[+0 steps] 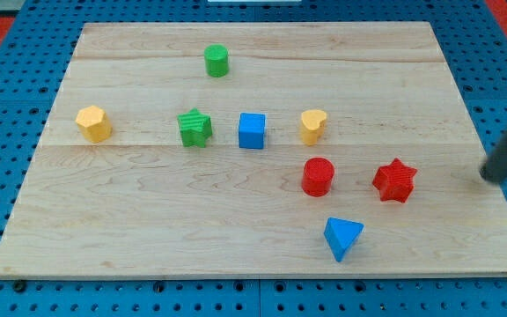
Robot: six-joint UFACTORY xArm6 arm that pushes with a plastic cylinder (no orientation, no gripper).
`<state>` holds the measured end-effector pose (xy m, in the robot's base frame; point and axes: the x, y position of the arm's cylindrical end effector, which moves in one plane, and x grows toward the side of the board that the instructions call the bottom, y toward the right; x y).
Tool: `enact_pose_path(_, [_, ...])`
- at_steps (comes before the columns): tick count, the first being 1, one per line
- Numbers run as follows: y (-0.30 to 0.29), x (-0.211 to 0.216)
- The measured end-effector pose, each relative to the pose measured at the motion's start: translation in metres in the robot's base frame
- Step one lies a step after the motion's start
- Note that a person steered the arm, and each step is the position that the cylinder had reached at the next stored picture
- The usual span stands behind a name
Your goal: Push the red star close to the right side of the heart
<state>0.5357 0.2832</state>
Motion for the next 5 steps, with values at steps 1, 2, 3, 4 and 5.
enact_pose_path(1, [-0.096,0.013])
enact_pose_path(2, [-0.120,-0.017])
enact_pose_path(3, [-0.065,-0.038])
enact_pose_path(4, [-0.047,-0.045])
enact_pose_path(5, [-0.094,-0.013])
